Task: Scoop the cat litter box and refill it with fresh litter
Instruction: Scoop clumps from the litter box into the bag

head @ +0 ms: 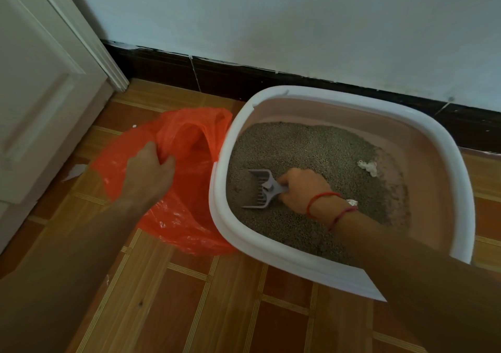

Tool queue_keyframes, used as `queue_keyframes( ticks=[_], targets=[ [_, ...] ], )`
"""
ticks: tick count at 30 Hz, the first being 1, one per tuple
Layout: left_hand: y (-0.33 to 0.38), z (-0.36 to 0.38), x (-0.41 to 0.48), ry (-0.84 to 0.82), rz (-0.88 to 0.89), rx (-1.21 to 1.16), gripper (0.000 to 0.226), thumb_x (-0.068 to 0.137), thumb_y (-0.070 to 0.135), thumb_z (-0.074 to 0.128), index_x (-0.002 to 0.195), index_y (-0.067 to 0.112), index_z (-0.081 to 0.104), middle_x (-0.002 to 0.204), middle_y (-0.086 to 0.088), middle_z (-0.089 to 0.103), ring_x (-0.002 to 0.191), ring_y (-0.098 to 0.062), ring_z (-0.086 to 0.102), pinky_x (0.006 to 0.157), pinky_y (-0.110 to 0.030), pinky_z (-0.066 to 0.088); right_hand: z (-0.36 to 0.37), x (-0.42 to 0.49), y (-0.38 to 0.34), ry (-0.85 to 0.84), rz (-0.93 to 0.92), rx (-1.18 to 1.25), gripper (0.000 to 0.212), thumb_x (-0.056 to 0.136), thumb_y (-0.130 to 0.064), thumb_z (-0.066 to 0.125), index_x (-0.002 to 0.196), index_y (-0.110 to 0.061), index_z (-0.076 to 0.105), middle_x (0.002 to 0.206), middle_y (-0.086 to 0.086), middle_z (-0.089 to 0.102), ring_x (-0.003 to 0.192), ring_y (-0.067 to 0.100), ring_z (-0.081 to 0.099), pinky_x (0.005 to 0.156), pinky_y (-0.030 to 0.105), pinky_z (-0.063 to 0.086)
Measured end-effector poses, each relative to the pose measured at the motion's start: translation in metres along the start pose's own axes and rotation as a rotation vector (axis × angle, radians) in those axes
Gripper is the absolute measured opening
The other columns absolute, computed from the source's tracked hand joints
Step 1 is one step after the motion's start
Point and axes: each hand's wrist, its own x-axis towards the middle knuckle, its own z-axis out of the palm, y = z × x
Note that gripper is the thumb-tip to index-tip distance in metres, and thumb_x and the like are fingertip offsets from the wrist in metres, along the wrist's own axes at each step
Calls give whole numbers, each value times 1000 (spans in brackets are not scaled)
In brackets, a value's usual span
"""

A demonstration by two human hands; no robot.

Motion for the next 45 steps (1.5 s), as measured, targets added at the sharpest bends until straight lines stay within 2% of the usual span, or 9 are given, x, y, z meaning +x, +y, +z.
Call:
queue_keyframes(
  ticks=[7, 12, 17, 21, 29, 36, 38, 41, 45],
  targets=[
    [-3, -8, -3, 6, -33, -26, 14, 97, 23, 51, 98, 9, 53, 86, -12, 62, 71, -33, 65, 62, -49, 58, 0, 0, 17, 11, -35, 243, 35, 87, -29, 67, 121, -29, 66, 107, 0, 70, 92, 17, 63, 91, 32, 50],
    [-4, -15, -5, 0, -59, -90, 11, 98, 23, 52, 101, 12, 53, 92, -12, 63, 73, -35, 69, 63, -53, 59, -26, -9, 39, 86, -12, 315, 33, 87, -23, 68, 120, -26, 67, 99, -1, 68, 82, 15, 58, 78, 26, 44],
    [2, -20, -10, 1, -72, -95, 9, 98, 20, 51, 100, 11, 52, 92, -13, 62, 75, -35, 68, 65, -52, 59, -50, -19, 57, 192, 36, 273, 29, 88, -21, 66, 117, -25, 69, 99, 5, 72, 77, 19, 64, 76, 31, 52],
    [9, -24, -12, 27, -47, -74, 10, 96, 19, 52, 94, 9, 51, 88, -12, 59, 74, -34, 64, 65, -51, 58, -63, -26, 64, 219, 56, 254, 28, 90, -21, 63, 117, -26, 69, 83, -1, 65, 58, 5, 54, 56, 18, 41],
    [9, -29, -16, 59, -32, -66, 9, 96, 16, 53, 96, 7, 51, 85, -9, 56, 66, -25, 58, 53, -34, 47, -67, -36, 65, 213, 29, 224, 32, 90, -20, 65, 121, -25, 66, 79, -5, 61, 59, 0, 50, 65, 21, 43],
    [10, -37, -20, 50, -26, -92, 8, 97, 18, 53, 99, 11, 49, 89, -14, 61, 68, -37, 67, 61, -52, 59, -70, -42, 67, 218, 29, 208, 26, 89, -23, 65, 114, -33, 67, 86, -4, 66, 60, -1, 49, 55, 15, 38],
    [10, -38, -21, 54, -21, -87, 9, 97, 19, 54, 100, 12, 49, 89, -14, 60, 68, -37, 66, 61, -52, 58, -71, -43, 65, 211, 24, 201, 29, 89, -22, 66, 116, -33, 66, 89, -3, 66, 60, 0, 49, 64, 19, 42],
    [11, -38, -21, 60, -24, -79, 10, 96, 18, 54, 100, 10, 50, 87, -13, 59, 67, -35, 65, 59, -48, 58, -73, -44, 62, 207, 14, 202, 32, 89, -21, 66, 120, -27, 66, 91, -1, 66, 63, 3, 52, 71, 24, 43],
    [13, -36, -20, 84, -16, -65, 12, 96, 17, 53, 98, 5, 51, 81, -7, 54, 61, -23, 54, 50, -32, 45, -79, -50, 51, 189, -53, 175, 32, 90, -25, 64, 122, -28, 65, 71, -14, 57, 53, -2, 45, 50, 10, 33]
  ],
)
